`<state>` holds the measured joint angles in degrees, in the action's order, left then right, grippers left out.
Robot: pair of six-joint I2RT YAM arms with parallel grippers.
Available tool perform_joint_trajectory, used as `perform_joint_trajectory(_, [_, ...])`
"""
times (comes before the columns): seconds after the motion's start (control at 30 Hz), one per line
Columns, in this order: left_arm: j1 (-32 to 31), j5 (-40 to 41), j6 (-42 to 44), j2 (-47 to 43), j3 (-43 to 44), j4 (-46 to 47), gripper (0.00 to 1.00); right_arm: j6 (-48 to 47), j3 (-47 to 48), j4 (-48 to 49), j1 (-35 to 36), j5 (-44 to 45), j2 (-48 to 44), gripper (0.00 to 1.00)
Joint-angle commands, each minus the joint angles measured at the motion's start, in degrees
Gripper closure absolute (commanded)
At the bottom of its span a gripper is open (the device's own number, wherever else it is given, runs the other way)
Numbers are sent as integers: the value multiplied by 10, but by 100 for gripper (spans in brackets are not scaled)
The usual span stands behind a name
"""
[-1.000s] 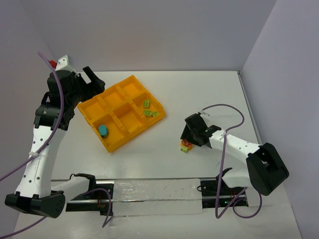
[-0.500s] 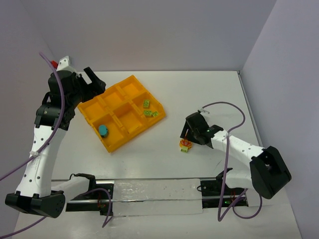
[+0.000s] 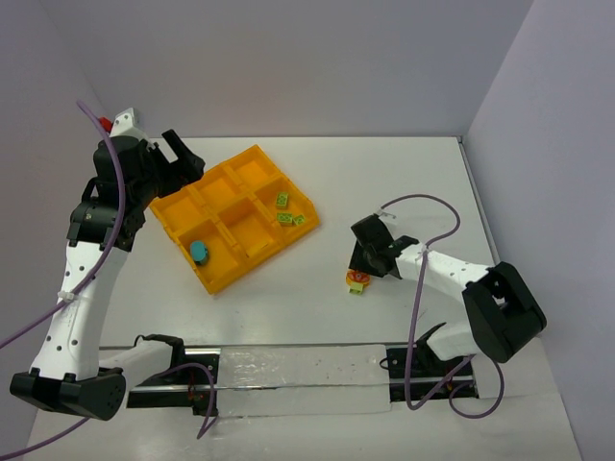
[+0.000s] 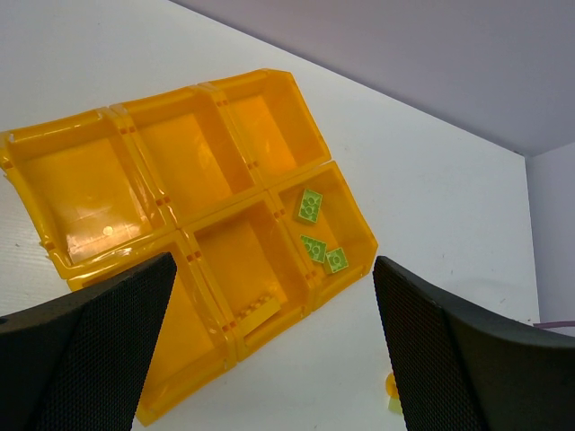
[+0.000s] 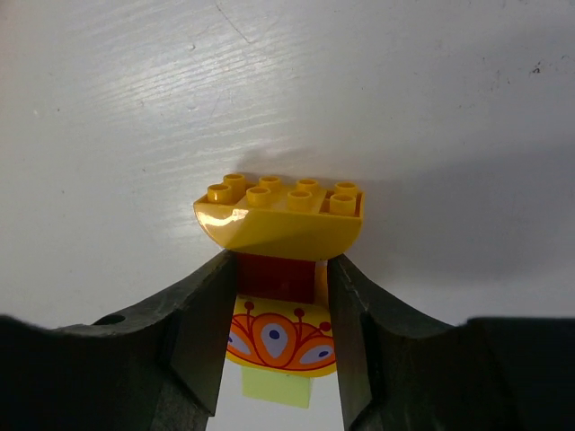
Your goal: Sort the legos into containers by color
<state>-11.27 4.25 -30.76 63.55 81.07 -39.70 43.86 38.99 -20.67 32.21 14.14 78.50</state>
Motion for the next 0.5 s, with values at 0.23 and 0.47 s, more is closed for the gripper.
perform_joint_trajectory(0.23, [-4, -33, 6, 7, -15, 25, 1, -21, 46, 2, -2, 13, -19, 85])
perform_joint_trajectory(0.47, [-79, -174, -45, 31, -91, 129, 1, -43, 111, -13, -3, -42, -80, 85])
